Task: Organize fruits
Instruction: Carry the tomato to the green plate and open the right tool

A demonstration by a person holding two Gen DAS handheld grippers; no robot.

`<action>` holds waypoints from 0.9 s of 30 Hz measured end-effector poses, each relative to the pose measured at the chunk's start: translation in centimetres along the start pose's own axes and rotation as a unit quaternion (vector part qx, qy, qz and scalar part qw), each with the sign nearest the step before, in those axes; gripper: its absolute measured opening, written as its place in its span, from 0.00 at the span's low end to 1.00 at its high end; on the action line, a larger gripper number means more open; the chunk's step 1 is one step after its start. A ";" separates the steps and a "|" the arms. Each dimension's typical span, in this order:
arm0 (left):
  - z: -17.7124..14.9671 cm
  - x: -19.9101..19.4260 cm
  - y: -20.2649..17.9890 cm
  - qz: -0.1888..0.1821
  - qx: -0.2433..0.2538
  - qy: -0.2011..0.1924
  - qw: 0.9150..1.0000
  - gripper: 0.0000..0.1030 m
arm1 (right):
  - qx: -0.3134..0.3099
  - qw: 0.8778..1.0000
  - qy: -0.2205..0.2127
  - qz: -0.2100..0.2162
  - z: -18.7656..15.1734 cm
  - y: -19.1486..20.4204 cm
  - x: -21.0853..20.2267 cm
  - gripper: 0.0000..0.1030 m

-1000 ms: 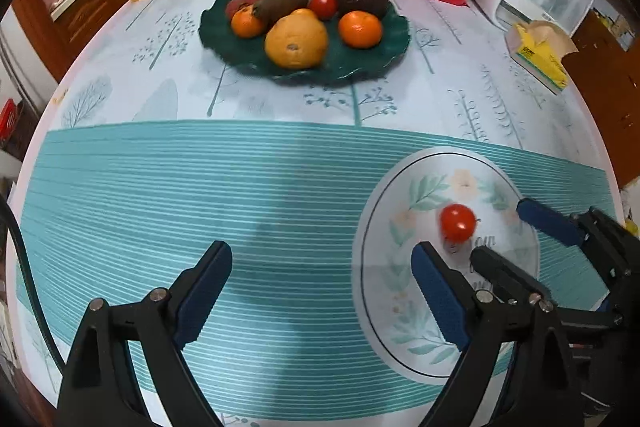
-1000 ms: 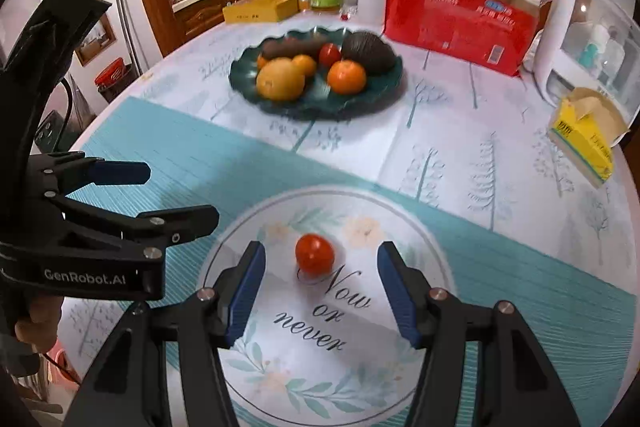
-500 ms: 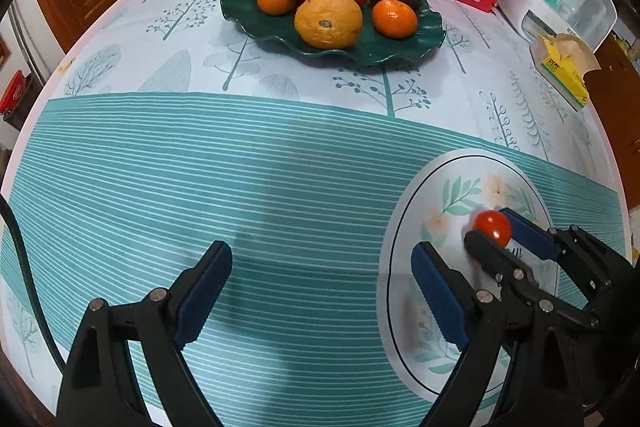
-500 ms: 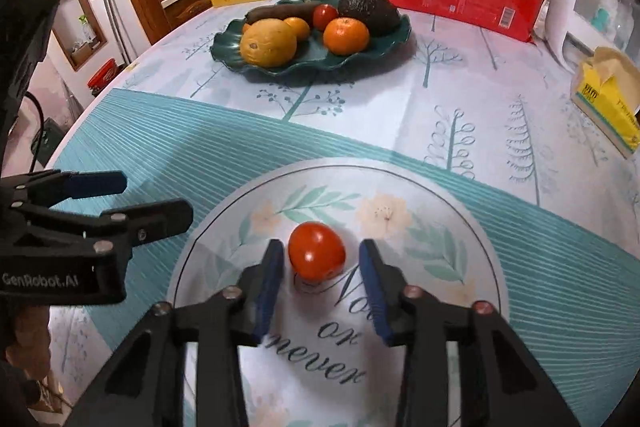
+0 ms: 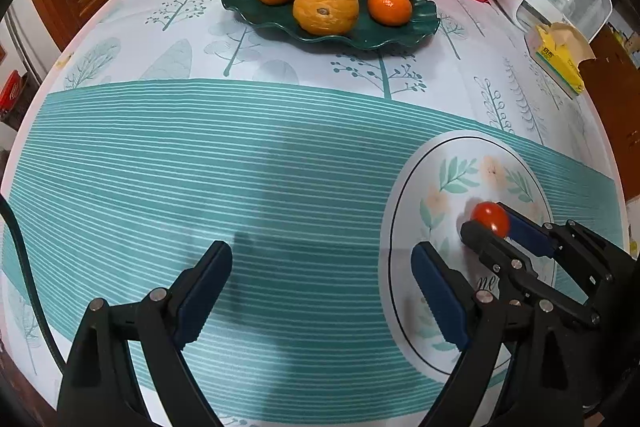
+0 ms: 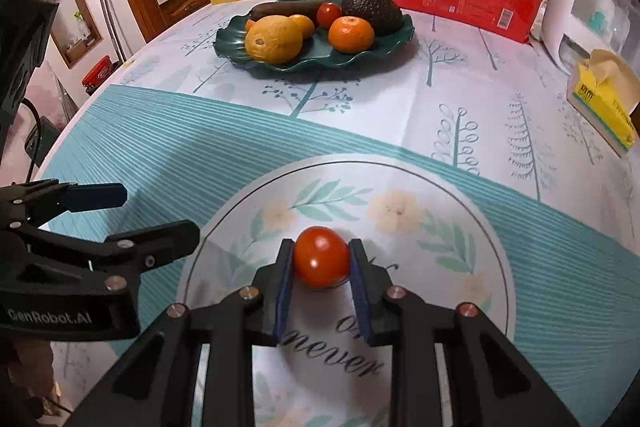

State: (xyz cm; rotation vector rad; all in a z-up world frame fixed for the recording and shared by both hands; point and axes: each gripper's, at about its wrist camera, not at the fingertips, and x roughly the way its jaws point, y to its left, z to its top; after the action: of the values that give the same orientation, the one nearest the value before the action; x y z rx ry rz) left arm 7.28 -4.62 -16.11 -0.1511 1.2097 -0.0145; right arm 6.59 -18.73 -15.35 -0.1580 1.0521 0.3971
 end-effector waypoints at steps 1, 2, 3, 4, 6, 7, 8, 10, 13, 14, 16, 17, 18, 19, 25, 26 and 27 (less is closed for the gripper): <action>0.0 -0.2 0.2 -0.001 -0.001 0.001 1.000 0.88 | 0.000 1.000 0.002 0.001 0.1 0.2 -0.2 0.26; 0.1 -0.5 0.3 -0.001 -0.002 0.002 1.000 0.88 | 0.001 1.000 0.003 0.003 0.2 0.4 -0.5 0.26; 0.1 -0.8 0.6 -0.001 -0.003 0.002 1.000 0.88 | 0.001 1.000 0.002 0.004 0.3 0.6 -0.8 0.26; 0.3 -1.2 0.9 0.000 -0.004 0.002 1.000 0.88 | -0.001 1.000 0.000 0.005 0.6 0.9 -1.1 0.26; 0.8 -2.1 1.4 0.004 -0.005 0.003 1.000 0.88 | -0.004 1.000 -0.006 0.005 1.0 1.3 -1.8 0.26; 1.0 -2.5 1.6 0.006 -0.004 0.001 1.000 0.88 | -0.006 1.000 -0.010 0.003 1.4 1.5 -2.2 0.26; 1.4 -3.1 1.8 0.008 -0.002 -0.001 1.000 0.88 | -0.008 1.000 -0.016 0.001 1.8 1.8 -2.7 0.26; 2.4 -4.3 2.2 0.010 0.003 -0.008 1.000 0.93 | -0.011 1.000 -0.024 -0.005 2.9 2.4 -3.6 0.26; 4.7 -7.1 3.0 0.005 0.014 -0.029 0.999 0.98 | -0.011 0.999 -0.038 -0.005 4.9 2.8 -5.1 0.26; 5.4 -7.8 3.1 0.005 0.018 -0.033 0.999 0.98 | -0.009 0.999 -0.046 -0.004 6.1 2.9 -5.9 0.26; 7.7 -10.0 3.6 0.006 0.029 -0.048 0.998 0.98 | -0.004 0.999 -0.054 -0.001 8.0 2.9 -7.1 0.26; 9.0 -11.1 3.9 0.006 0.030 -0.057 0.998 0.98 | 0.000 0.998 -0.061 -0.005 9.7 2.9 -8.2 0.25; 9.9 -12.0 4.1 0.005 0.031 -0.063 0.998 0.98 | 0.001 0.998 -0.066 -0.008 10.6 3.0 -8.9 0.25; 11.1 -13.2 4.4 0.002 0.031 -0.071 0.997 0.98 | 0.002 0.997 -0.078 -0.013 12.4 3.0 -10.3 0.25; 18.1 -19.4 5.3 0.024 0.046 -0.133 0.990 0.99 | 0.012 0.991 -0.134 -0.022 20.9 2.4 -16.7 0.26; 19.1 -20.1 5.4 0.026 0.051 -0.141 0.988 0.99 | 0.015 0.990 -0.141 -0.025 22.4 2.2 -17.6 0.25; 20.0 -20.6 5.4 0.025 0.055 -0.146 0.987 0.99 | 0.019 0.988 -0.148 -0.028 23.7 1.9 -18.3 0.26</action>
State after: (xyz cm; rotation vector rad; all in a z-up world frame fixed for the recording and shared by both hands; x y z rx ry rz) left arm 18.29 4.74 9.25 -0.0239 0.9164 -0.0145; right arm 17.16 -13.95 12.34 -0.0913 0.7610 0.3375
